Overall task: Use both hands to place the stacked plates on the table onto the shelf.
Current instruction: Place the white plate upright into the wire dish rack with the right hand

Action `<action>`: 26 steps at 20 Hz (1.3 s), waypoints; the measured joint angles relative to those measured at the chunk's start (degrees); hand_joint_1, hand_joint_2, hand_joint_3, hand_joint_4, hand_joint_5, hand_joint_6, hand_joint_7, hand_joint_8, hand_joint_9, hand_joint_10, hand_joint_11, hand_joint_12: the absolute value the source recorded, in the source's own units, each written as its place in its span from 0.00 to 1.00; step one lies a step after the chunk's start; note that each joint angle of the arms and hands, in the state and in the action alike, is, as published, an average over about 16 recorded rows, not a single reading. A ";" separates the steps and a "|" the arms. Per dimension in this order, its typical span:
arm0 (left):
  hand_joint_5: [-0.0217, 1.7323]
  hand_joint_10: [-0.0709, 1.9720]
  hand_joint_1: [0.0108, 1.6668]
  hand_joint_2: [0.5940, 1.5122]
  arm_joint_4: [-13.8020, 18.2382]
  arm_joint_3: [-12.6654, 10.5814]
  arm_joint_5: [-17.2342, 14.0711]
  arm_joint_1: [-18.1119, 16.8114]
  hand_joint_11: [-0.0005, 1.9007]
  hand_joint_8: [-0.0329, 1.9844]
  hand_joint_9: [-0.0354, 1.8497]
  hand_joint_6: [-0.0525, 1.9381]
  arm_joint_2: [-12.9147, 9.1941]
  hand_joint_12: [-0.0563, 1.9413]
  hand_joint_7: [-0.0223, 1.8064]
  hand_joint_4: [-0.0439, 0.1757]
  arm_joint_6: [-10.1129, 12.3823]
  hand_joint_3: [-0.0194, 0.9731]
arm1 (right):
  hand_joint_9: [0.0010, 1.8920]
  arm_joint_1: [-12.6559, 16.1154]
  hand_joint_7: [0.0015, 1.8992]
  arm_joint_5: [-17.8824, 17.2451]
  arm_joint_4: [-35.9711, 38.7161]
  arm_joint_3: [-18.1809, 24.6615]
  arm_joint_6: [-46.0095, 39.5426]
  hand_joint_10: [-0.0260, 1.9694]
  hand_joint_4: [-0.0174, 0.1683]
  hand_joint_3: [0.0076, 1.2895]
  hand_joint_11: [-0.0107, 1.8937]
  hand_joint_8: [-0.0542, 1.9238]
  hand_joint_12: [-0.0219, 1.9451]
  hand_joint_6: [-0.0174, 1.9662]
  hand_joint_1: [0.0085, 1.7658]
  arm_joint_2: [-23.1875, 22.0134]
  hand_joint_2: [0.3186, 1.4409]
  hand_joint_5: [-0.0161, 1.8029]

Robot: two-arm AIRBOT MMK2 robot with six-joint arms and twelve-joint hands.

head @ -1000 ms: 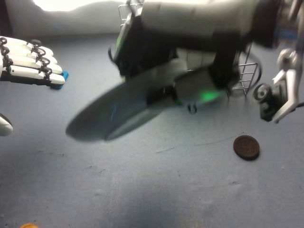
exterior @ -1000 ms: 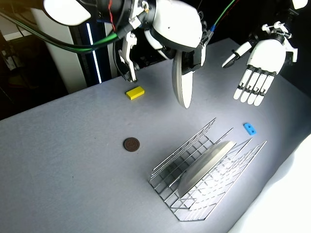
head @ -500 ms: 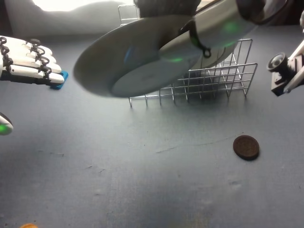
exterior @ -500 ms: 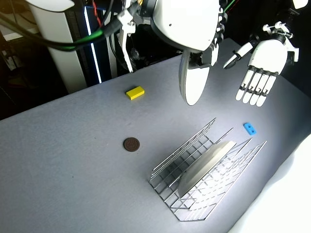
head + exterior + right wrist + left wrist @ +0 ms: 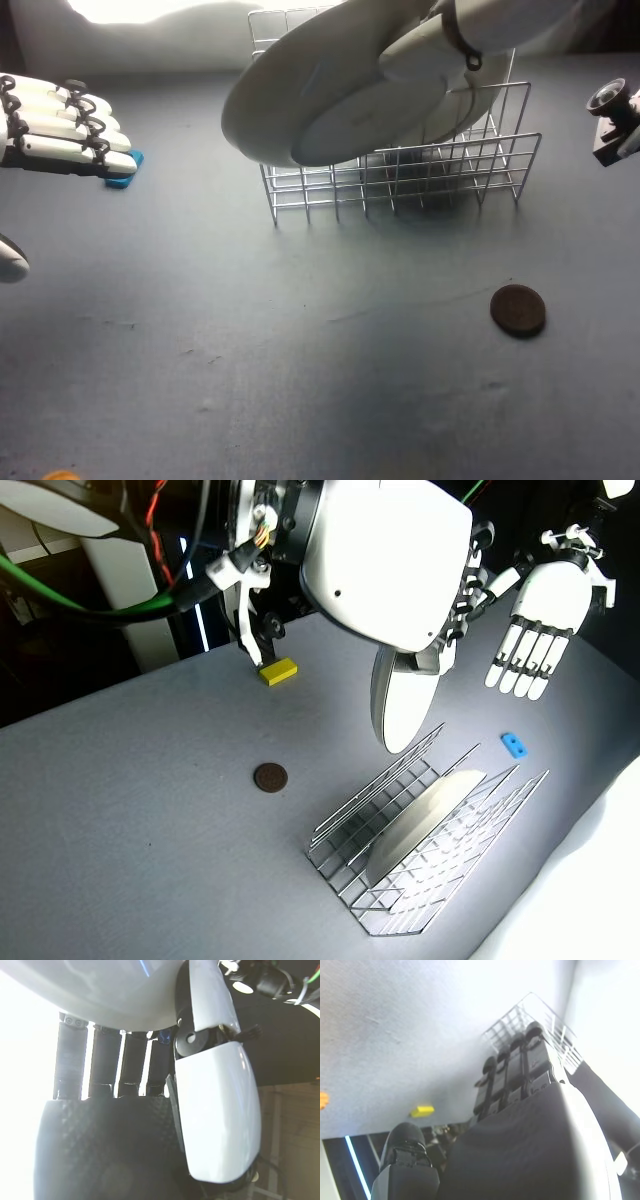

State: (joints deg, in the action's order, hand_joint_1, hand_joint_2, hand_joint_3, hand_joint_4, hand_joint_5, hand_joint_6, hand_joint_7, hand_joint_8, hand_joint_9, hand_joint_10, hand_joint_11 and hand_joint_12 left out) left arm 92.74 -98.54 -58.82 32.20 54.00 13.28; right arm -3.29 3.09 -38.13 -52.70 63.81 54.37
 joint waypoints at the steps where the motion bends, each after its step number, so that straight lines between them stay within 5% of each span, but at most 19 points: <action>1: 0.02 0.04 0.00 0.57 0.02 0.01 0.00 -0.02 0.01 0.02 0.03 0.03 0.00 0.03 0.02 0.19 0.01 0.04 | 0.67 -0.19 0.62 -0.01 -0.01 -0.50 -0.40 0.17 0.07 0.00 0.52 0.36 0.59 0.39 0.72 0.01 0.60 0.56; 26: 0.02 0.04 0.00 0.57 0.71 0.46 -0.06 -0.51 0.01 0.02 0.03 0.03 -0.05 0.03 0.02 0.19 0.08 0.04 | 0.69 -6.99 0.60 -3.62 -1.33 -9.12 -4.12 0.12 0.05 0.00 0.50 0.41 0.60 0.43 0.72 4.14 0.62 0.55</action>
State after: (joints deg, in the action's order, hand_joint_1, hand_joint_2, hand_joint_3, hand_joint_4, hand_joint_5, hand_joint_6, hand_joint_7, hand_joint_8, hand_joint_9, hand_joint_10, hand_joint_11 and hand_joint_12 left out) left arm 93.45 -98.08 -58.88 31.69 53.95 13.37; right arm -10.29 -0.53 -39.47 -61.83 59.68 58.51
